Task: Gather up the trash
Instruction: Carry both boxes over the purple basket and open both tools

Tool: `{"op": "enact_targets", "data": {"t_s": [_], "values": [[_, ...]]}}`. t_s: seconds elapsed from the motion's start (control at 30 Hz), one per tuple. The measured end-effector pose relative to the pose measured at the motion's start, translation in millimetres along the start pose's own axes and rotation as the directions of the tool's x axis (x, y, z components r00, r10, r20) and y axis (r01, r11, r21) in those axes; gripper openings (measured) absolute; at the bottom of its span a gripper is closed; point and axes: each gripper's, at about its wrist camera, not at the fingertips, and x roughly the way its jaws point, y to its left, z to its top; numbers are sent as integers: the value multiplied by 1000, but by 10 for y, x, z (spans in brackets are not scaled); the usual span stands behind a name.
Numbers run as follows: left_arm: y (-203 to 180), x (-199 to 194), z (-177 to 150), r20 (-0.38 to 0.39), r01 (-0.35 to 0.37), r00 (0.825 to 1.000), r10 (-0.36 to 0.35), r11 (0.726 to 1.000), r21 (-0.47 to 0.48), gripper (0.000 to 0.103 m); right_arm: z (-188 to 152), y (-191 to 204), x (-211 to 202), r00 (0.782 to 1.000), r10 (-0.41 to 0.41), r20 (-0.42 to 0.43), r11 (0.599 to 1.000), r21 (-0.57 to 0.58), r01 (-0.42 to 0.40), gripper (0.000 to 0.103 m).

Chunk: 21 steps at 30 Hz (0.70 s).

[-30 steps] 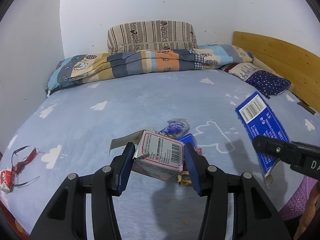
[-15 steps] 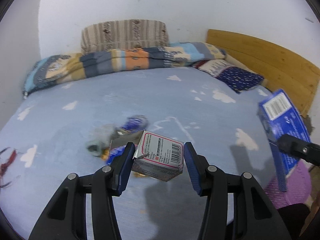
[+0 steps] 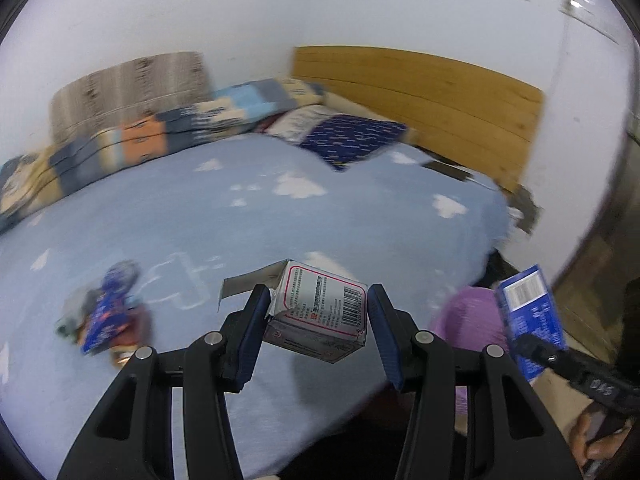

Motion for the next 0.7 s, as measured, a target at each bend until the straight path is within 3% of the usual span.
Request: {"op": "enact_targets", "data": {"t_s": [0.17,0.37,0.53,0.7], "values": [[-540,119,-22,-65,98,994,-93,992,76,49,-117,-490,-264,998,-65,22,995,82,63,31],[-1030,275,-53,-147,211,970,-194,971,112,49,-187,-955,-445,992,-120,32,979,167,113,31],[-1426,428,-127,-220,313,934,-280,941,128,49,-148,-1228,-669,984,-170,59,967,201,155,31],[-1730,627,-198,-289,366,903,-318,921,130,49,-48,-1377,-813,976,-199,91,958,225,175,31]]}}
